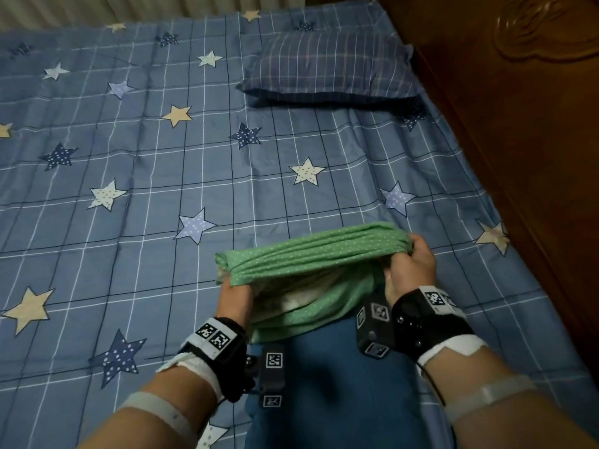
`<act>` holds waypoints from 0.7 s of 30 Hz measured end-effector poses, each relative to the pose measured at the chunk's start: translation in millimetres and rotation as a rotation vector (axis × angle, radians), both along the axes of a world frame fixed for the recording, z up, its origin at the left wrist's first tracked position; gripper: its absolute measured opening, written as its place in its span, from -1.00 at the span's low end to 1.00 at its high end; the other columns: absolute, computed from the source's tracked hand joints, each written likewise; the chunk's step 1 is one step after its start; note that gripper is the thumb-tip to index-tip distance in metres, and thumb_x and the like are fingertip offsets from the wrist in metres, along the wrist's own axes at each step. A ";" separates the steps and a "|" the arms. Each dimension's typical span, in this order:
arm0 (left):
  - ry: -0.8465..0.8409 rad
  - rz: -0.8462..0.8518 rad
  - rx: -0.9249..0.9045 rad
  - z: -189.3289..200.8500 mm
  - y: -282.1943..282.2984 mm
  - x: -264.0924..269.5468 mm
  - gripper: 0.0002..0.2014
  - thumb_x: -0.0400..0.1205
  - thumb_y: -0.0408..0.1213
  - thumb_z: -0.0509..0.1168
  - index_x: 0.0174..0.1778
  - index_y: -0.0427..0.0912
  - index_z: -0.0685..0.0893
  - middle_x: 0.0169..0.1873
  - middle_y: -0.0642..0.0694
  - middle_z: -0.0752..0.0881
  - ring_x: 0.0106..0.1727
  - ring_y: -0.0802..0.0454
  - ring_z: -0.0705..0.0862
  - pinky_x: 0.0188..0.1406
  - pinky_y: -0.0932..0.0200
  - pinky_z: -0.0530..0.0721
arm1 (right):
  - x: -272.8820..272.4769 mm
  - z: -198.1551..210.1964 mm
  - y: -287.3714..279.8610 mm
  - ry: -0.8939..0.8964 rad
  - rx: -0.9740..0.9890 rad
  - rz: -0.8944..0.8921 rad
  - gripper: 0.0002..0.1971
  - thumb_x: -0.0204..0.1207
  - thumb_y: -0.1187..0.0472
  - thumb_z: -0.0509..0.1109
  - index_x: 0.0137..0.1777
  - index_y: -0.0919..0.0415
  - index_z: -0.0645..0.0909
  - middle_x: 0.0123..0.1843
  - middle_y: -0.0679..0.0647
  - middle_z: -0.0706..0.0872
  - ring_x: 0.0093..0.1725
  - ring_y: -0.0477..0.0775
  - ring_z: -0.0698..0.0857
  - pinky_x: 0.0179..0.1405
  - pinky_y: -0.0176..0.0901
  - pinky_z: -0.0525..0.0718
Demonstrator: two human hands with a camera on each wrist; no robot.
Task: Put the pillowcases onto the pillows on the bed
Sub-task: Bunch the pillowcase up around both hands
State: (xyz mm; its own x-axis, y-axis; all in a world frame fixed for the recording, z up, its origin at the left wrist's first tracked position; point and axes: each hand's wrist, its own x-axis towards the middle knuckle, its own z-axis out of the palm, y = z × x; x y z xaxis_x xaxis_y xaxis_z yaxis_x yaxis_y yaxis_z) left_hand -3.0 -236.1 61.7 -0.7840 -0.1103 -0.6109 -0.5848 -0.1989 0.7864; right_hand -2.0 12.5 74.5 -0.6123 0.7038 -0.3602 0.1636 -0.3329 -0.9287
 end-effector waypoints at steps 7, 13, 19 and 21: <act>0.150 0.093 -0.103 11.1 -9.3 -4.4 -0.78 0.62 -0.48 0.29 0.15 -0.31 0.73 0.09 -0.41 0.78 0.13 -0.40 0.76 0.11 -0.45 0.72 | 28.9 -31.1 11.3 -0.406 0.800 0.207 -0.74 0.28 0.57 0.26 -0.20 0.20 0.54 -0.07 0.25 0.64 -0.14 0.28 0.63 -0.15 -0.21 0.44; 0.193 0.043 -0.095 11.5 0.1 2.8 -0.82 0.61 -0.60 0.24 0.04 -0.43 0.72 0.03 -0.51 0.75 -0.04 -0.26 0.77 0.06 -0.39 0.72 | 42.3 -38.4 10.5 -0.496 0.825 0.159 -0.73 0.26 0.61 0.21 -0.16 0.28 0.53 0.07 0.36 0.57 -0.07 0.37 0.61 -0.16 -0.09 0.48; 0.055 0.032 -0.025 -0.4 3.1 25.1 -0.81 0.63 -0.37 0.28 0.06 -0.20 0.79 -0.03 -0.26 0.85 0.10 -0.34 0.79 0.18 -0.41 0.70 | 6.6 -10.9 7.4 -0.209 0.371 -0.044 -0.68 0.26 0.50 0.18 -0.26 0.01 0.50 -0.21 0.16 0.63 -0.23 0.05 0.56 -0.26 0.07 0.68; 0.024 0.016 0.004 2.3 9.5 27.2 -0.77 0.72 -0.38 0.20 0.02 -0.17 0.79 -0.07 -0.15 0.86 0.02 -0.20 0.82 0.21 -0.34 0.70 | 0.6 0.9 -0.3 -0.063 0.152 -0.108 -0.58 0.36 0.61 0.17 -0.21 0.01 0.51 -0.26 0.11 0.58 -0.30 0.03 0.56 -0.39 -0.10 0.63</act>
State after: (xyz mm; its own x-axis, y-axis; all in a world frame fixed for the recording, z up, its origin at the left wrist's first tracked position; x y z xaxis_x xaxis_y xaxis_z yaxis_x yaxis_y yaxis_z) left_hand 24.3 -226.6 64.0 -0.7964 -0.1205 -0.5927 -0.5627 -0.2117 0.7991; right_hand -1.4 12.2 75.4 -0.5101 0.8132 -0.2802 0.1943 -0.2084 -0.9586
